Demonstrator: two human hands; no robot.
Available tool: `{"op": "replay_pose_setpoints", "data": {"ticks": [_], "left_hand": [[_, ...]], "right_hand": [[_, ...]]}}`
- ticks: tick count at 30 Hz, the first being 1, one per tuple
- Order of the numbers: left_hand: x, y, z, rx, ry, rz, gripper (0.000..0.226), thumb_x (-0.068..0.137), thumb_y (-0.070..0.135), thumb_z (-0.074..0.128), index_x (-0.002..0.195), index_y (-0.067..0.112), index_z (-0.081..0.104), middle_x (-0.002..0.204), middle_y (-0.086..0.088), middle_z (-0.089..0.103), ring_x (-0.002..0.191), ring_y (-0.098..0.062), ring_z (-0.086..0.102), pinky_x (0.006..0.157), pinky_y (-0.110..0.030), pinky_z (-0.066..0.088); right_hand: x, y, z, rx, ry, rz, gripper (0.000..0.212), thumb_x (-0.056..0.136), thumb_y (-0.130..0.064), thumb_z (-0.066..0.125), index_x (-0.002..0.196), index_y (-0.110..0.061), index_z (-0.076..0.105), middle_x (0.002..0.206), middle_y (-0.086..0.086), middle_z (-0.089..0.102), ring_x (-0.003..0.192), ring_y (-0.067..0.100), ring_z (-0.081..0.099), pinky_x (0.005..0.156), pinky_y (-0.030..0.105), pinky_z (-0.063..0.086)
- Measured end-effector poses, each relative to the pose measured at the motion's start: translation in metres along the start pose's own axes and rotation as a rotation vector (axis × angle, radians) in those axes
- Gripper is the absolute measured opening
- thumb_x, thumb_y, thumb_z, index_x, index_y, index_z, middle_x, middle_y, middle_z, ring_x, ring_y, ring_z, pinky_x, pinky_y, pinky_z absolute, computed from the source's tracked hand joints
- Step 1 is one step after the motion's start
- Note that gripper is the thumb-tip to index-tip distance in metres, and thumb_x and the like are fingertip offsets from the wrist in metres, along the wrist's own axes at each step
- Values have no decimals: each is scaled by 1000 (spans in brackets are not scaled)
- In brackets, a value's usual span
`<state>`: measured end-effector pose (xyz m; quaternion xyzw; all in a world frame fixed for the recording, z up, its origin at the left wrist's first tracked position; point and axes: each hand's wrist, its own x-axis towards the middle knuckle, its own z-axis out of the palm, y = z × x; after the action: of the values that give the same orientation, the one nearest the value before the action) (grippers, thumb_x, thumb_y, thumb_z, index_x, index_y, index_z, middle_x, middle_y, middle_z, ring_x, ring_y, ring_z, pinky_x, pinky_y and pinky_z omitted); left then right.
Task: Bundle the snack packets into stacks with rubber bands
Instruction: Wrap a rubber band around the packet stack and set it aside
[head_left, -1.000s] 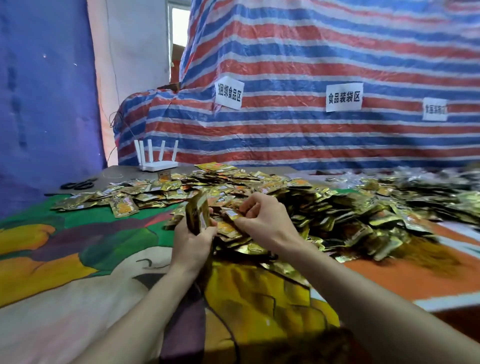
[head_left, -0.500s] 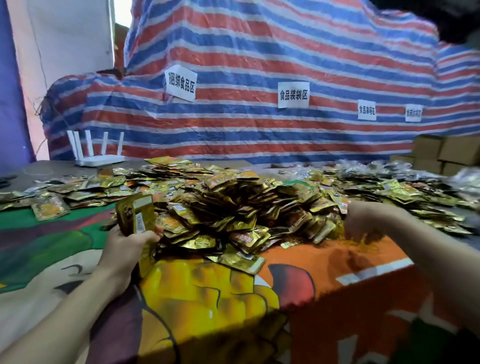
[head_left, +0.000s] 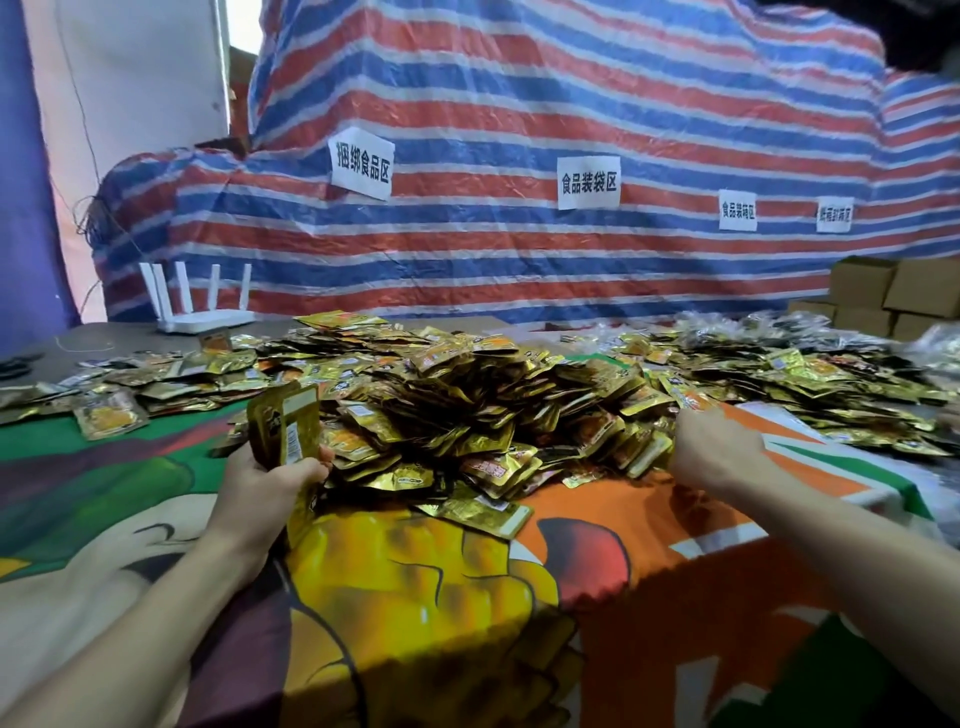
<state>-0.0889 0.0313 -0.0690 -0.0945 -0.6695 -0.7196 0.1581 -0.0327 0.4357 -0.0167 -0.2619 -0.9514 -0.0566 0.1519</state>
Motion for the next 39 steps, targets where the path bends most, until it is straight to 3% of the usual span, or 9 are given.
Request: {"op": "replay_pose_setpoints", "data": {"ticks": [10,14,20,24,26,29,32,35,39], "left_hand": [[-2,2,-1,36,-11,-6,20,80,-13,63,82,5,71,80,-1,72,84,-22,65,80,-36,51],[-7,8,1,21,-33,-13,17,61,8,67,77,12,72,75,1,72,81,-22,65,79,-39,50],[-8,11,1,24,-37,-27,15,58,12,64,70,17,73,77,0,72,84,-24,65,82,-42,50],[-10,13,1,3,-37,-28,19,62,9,67,80,15,72,80,-3,72,86,-26,65,83,-42,50],[-9,11,1,-16,-21,-30,20,74,-4,69,82,14,72,83,-5,71,87,-26,65,83,-41,50],[-8,11,1,-19,2,-16,32,84,-15,58,87,14,71,83,-5,69,87,-25,63,83,-39,49],[-7,14,-1,-48,0,-12,31,85,-16,56,89,11,70,85,-5,69,91,-29,64,90,-44,48],[-8,22,-4,-123,19,-32,33,84,-15,54,91,12,73,91,-12,71,88,-27,69,83,-43,52],[-5,38,-18,-198,-62,-171,24,76,0,62,93,6,79,91,-14,76,73,-20,70,67,-34,56]], "right_hand": [[0,-12,-18,125,-6,38,16,84,-6,58,74,-12,48,75,7,56,64,22,53,61,33,44],[0,-12,-27,121,-44,46,15,84,-6,55,73,-12,47,76,6,56,68,24,56,70,36,48],[-2,-7,-42,206,-32,38,26,83,-10,62,70,-11,40,68,5,47,58,21,43,51,27,32],[-3,-15,-53,275,-2,19,26,81,-8,61,66,-11,40,64,5,46,55,21,42,49,26,30],[-4,-25,-58,356,21,-29,17,78,-5,61,64,-6,52,64,7,55,58,23,53,50,32,44],[-9,-48,-62,516,48,-153,12,82,-6,67,74,-8,75,76,7,72,71,22,68,68,42,62],[-20,-84,-68,733,23,-320,10,88,-13,71,80,-17,76,82,-1,73,77,13,68,74,36,61],[-35,-127,-75,1019,-107,-472,8,92,-16,70,86,-15,76,79,-3,75,63,0,64,54,15,49],[-56,-186,-78,1308,-424,-598,11,96,-23,68,94,-16,75,81,-4,74,62,5,57,54,18,43]]}}
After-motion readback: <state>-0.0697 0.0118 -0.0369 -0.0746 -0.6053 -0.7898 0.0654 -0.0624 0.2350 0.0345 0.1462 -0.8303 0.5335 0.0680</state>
